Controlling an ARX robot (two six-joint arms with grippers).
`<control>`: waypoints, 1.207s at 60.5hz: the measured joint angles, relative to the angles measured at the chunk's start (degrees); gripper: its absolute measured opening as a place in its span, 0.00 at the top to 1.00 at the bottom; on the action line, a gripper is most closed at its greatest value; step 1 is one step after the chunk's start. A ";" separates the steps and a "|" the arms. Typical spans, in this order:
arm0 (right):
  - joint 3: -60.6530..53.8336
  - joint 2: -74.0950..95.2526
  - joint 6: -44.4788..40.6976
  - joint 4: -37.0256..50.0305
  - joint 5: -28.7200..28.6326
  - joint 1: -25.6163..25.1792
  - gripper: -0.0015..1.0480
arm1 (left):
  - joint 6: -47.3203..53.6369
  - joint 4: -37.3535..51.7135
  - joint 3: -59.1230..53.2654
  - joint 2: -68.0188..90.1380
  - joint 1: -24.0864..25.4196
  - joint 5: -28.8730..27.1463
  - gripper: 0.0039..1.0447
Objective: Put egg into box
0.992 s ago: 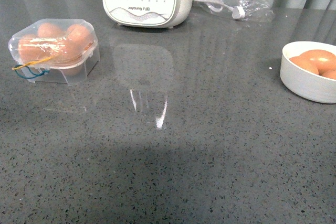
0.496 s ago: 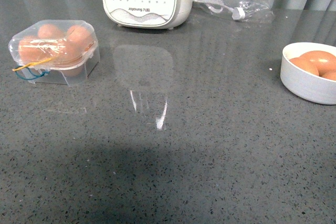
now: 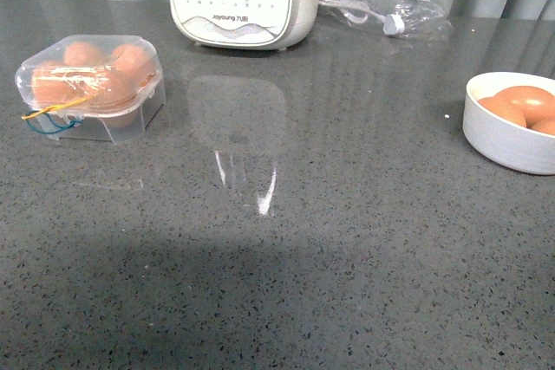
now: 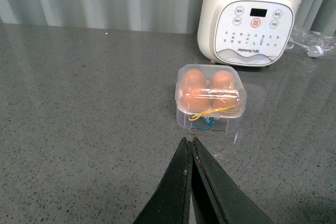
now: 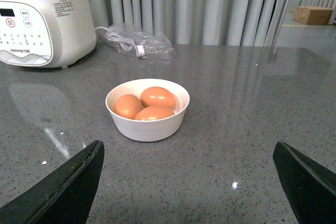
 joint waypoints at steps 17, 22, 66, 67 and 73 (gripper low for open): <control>0.00 0.00 0.02 0.00 0.00 0.00 0.07 | 0.00 -6.73 -2.84 -9.16 0.00 0.02 0.97; 0.00 0.00 0.00 0.00 -0.02 0.00 0.07 | 0.00 -6.73 -2.93 -10.10 0.00 -0.04 0.97; 0.00 0.00 0.00 0.00 0.00 0.00 0.07 | 0.00 -6.51 -5.27 -13.38 0.00 0.02 0.97; 0.00 0.00 0.00 0.00 0.00 0.00 0.07 | 0.00 -6.51 -5.27 -13.38 0.00 0.02 0.97; 0.00 0.00 0.00 0.00 0.00 0.00 0.07 | -0.02 -6.51 -5.27 -13.38 0.00 0.02 0.83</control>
